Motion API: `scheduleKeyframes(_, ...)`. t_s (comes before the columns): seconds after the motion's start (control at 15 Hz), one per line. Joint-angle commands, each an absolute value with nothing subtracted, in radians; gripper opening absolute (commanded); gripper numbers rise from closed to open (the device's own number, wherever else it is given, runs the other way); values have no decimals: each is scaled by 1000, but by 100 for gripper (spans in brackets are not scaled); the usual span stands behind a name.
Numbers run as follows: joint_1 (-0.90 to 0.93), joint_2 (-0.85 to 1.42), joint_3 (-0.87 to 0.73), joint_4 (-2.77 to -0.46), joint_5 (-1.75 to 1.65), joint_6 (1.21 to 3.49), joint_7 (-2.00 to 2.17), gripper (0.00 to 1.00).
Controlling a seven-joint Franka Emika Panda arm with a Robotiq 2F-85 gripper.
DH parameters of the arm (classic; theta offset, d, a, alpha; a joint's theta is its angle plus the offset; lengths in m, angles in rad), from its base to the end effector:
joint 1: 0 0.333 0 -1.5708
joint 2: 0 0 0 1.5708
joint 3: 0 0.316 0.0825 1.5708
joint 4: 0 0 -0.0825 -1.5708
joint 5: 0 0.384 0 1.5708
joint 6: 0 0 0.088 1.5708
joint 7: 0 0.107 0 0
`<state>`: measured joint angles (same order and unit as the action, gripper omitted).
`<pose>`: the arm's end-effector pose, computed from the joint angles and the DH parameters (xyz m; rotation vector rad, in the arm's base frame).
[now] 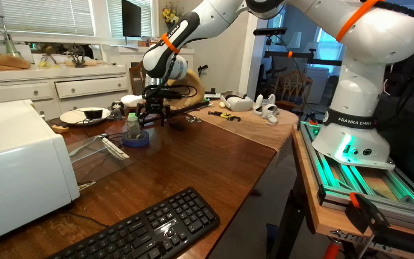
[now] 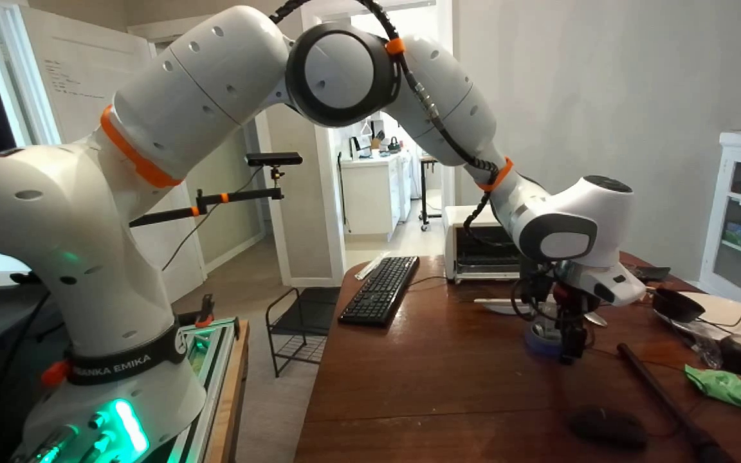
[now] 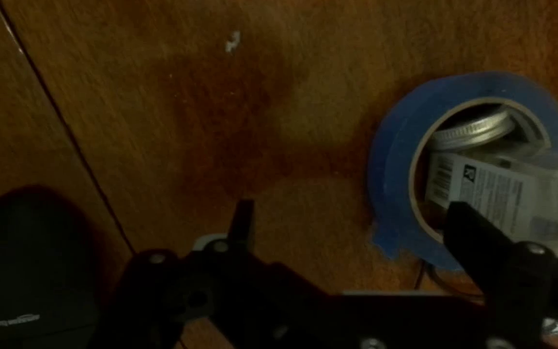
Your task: Put the tape inside the oven and the shaker on top of the microwave
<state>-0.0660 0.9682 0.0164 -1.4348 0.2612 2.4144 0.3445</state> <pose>0.7151 -0.0362 0.1100 -2.8238 0.8674 0.0252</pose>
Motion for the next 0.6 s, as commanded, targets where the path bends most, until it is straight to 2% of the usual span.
scheduleKeyframes(0.0,-77,1007,40,-1400,292,2423,301,100)
scheduleKeyframes(0.27,-76,1038,43,-1371,286,2410,294,100)
scheduleKeyframes(0.47,-69,1071,37,-1343,278,2395,299,91)
scheduleKeyframes(0.53,-67,1081,35,-1334,276,2392,300,86)
